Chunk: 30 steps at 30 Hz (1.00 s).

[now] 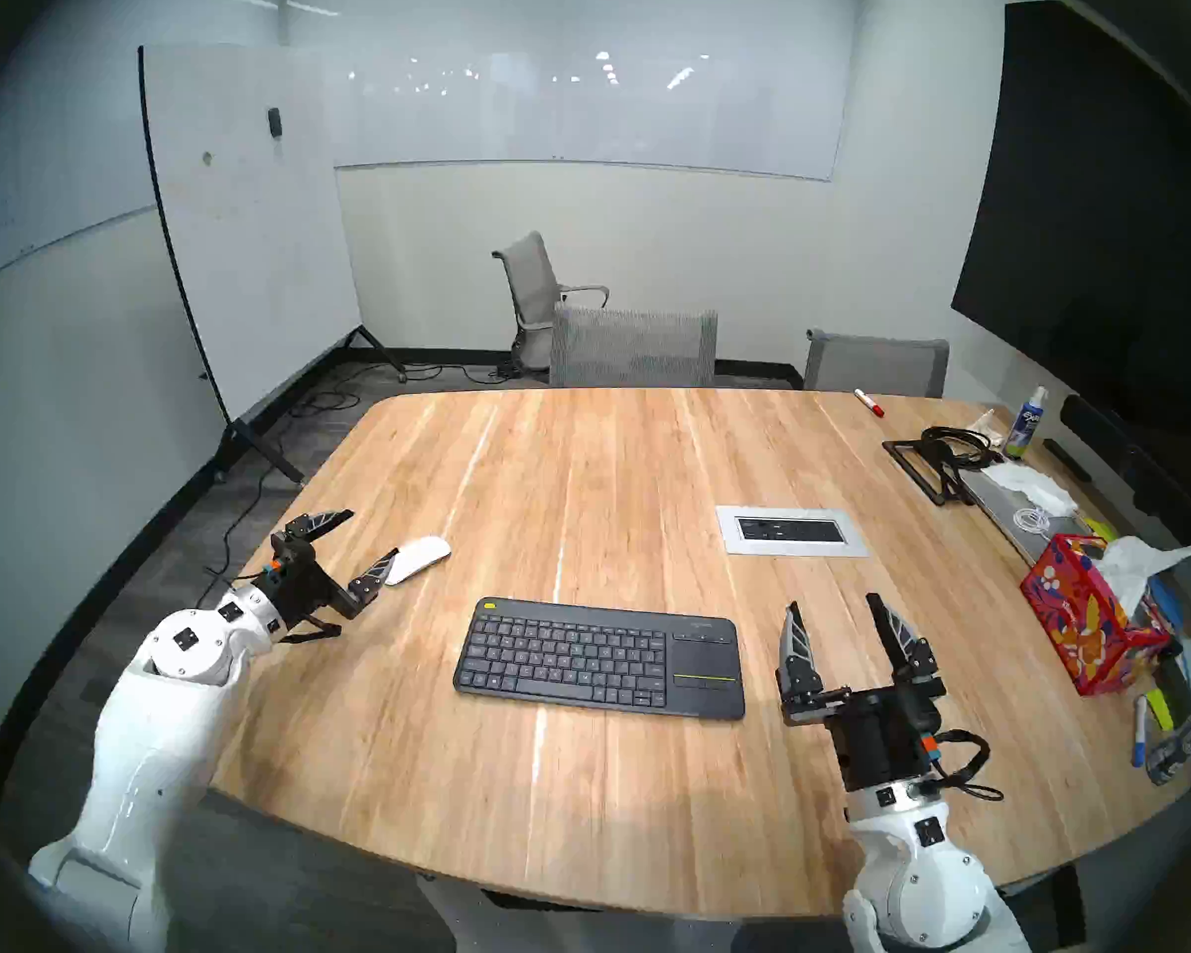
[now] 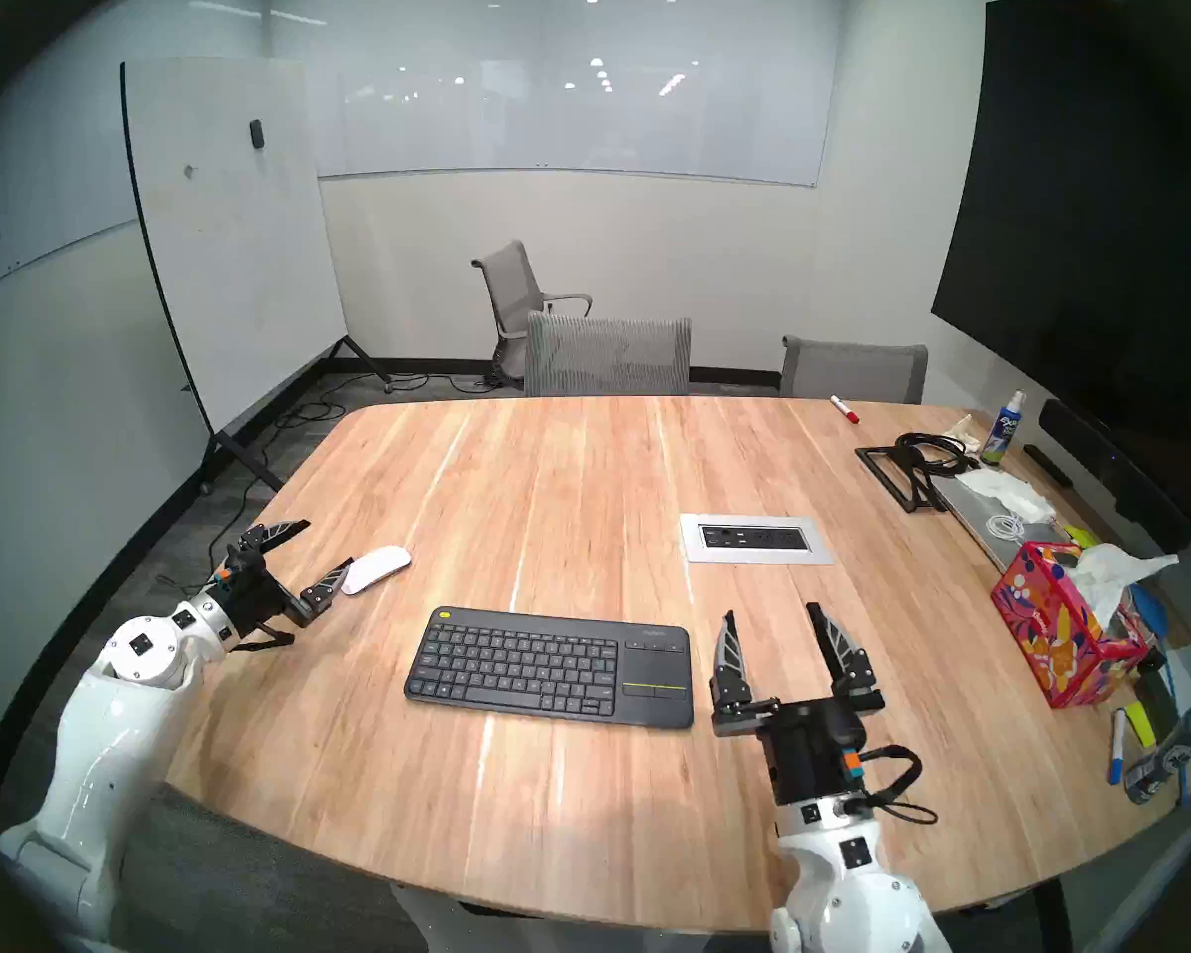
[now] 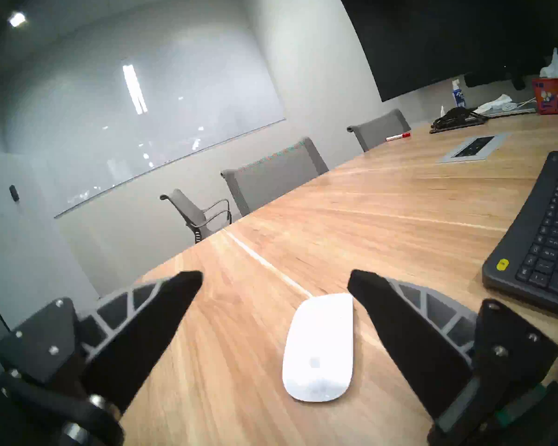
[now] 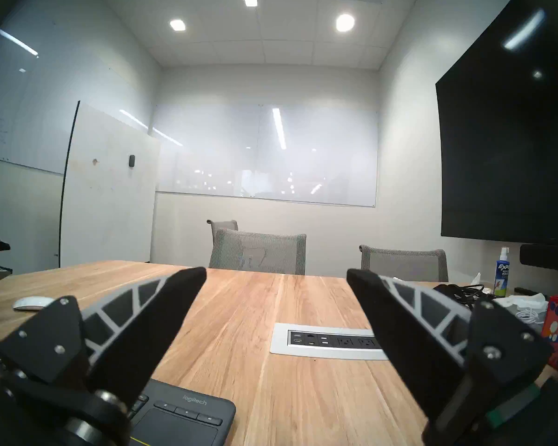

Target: Put the mouse beside the keyboard

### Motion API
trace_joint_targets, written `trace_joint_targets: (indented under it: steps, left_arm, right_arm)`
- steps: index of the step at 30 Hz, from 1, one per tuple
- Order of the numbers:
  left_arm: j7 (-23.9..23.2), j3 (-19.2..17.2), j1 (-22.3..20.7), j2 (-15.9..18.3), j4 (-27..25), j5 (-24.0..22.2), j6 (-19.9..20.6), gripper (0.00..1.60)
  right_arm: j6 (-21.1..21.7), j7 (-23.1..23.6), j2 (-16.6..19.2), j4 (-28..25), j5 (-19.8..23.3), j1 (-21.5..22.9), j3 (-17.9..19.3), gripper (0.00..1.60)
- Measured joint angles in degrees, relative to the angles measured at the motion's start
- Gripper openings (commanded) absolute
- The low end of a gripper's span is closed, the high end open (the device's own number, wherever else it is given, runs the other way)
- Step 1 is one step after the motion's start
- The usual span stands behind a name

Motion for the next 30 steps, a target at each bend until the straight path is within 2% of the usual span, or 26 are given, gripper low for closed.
trace_joint_targets:
  steps: [17, 30]
  left_arm:
    - [-6.99, 3.09, -5.95, 1.31, 6.37, -1.84, 7.19, 1.60]
    - [-10.06, 6.82, -11.04, 1.96, 12.32, 0.37, 9.20, 1.60]
  right_arm:
    - [0.00, 0.01, -0.01, 0.00, 0.00, 0.00, 0.00, 1.60]
    - [0.00, 0.02, -0.02, 0.00, 0.00, 0.00, 0.01, 1.60]
